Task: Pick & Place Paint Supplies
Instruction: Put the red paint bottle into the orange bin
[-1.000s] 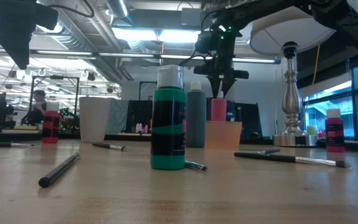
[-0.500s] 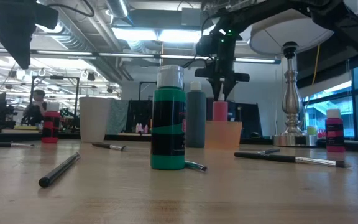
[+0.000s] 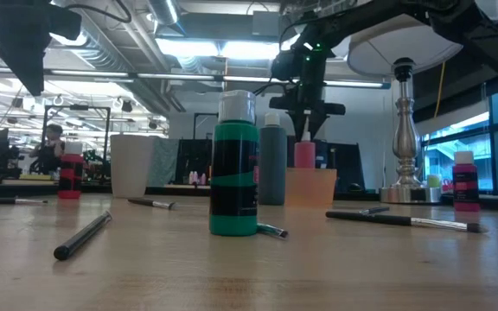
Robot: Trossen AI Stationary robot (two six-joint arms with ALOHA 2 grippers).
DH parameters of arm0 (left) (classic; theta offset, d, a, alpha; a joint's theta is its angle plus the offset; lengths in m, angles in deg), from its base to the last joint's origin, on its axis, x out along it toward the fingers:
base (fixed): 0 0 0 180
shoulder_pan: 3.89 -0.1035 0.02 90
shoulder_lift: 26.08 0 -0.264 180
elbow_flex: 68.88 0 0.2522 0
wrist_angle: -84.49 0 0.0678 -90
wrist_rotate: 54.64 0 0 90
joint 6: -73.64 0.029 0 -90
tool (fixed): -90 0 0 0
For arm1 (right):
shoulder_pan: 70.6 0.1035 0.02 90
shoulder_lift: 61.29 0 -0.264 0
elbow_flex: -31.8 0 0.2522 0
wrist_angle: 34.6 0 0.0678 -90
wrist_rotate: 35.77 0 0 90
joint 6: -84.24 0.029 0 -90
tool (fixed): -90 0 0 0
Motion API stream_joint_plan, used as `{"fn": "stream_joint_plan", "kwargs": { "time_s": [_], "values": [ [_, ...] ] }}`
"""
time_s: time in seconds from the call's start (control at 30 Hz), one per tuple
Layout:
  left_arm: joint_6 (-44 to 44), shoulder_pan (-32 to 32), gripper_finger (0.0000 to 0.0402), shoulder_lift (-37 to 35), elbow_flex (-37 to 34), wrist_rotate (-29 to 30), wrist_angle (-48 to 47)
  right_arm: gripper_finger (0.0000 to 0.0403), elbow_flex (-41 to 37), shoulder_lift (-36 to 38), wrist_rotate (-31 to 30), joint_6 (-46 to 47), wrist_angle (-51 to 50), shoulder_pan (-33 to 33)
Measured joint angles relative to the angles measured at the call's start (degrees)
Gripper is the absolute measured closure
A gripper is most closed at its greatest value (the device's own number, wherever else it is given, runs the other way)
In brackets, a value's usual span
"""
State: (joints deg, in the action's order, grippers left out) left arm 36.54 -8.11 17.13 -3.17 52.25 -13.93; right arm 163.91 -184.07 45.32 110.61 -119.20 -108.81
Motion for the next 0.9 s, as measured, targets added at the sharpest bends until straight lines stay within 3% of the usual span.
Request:
{"fn": "stream_joint_plan", "kwargs": {
  "time_s": [0.23,0.9],
  "values": [
    [0.0,0.0,0.0151,0.0,0.0,0.0,0.1,0.019,-0.1,-0.2,-0.2,0.4,0.5,0.2],
    [-0.3,0.0,0.0151,0.0,0.0,0.2,0.7,0.0118,-0.2,0.6,-2.7,-0.3,0.5,2.0]
  ]
}}
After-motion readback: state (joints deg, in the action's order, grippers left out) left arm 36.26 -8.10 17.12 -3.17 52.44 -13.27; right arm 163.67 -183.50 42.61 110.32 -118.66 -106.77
